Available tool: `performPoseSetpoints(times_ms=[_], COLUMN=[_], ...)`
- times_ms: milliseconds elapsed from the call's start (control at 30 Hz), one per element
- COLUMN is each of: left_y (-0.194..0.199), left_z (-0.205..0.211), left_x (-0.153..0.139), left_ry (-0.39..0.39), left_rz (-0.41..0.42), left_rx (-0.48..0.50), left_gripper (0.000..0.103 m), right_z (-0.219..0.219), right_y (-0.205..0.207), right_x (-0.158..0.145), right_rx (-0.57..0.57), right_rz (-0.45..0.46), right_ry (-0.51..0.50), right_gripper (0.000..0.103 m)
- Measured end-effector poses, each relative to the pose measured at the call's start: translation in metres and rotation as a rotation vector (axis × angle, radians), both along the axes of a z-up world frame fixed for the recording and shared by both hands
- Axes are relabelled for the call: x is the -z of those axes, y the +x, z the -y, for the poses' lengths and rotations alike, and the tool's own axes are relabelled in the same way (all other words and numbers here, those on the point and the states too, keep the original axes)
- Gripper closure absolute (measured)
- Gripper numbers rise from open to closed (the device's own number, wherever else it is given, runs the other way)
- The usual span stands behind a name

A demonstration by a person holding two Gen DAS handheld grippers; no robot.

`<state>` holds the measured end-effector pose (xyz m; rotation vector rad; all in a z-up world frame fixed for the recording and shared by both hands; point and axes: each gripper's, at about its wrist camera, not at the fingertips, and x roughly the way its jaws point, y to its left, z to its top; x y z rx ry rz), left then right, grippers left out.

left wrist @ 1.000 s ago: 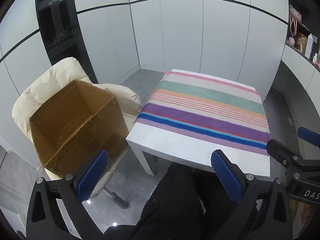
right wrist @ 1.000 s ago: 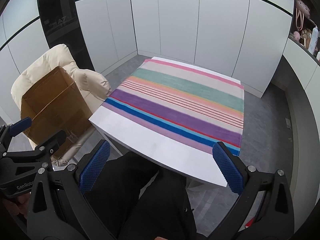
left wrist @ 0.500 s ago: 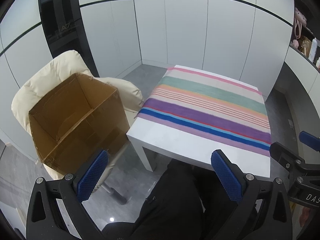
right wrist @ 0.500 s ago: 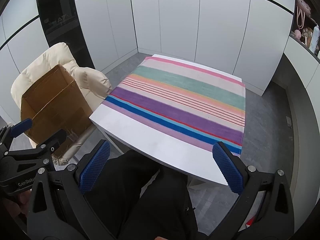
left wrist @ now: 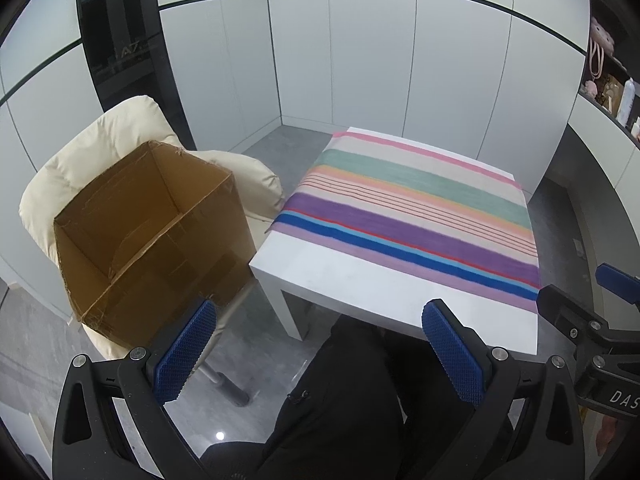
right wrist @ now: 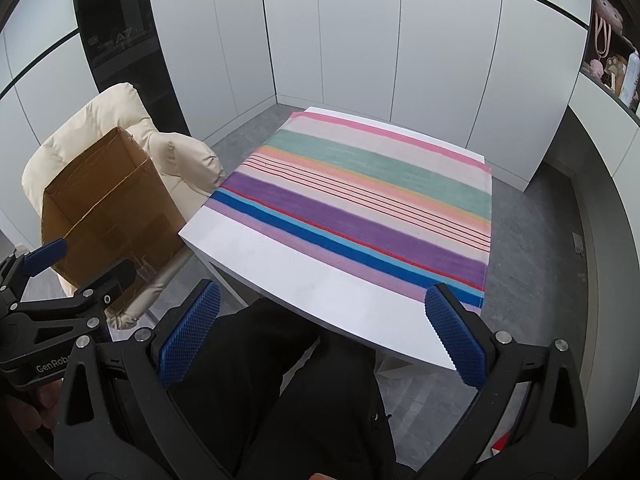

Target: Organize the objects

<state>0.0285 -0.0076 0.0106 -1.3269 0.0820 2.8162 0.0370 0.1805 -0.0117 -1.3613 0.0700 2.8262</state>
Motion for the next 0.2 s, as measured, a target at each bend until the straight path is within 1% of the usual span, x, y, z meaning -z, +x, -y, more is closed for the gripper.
performPoseSetpoints(times_ms=[200], left_y=[-0.0004], left_z=[0.0004], left_x=[0.0013], left_ry=[0.000], left_rz=[0.009], left_rx=[-0.008], left_gripper=[0.000], right_z=[0.0005], right_y=[0.0003], right_x=[0.0013], right_rx=[-0.001], right_rz=[0.004], right_ry=[-0.004], right_gripper=[0.000])
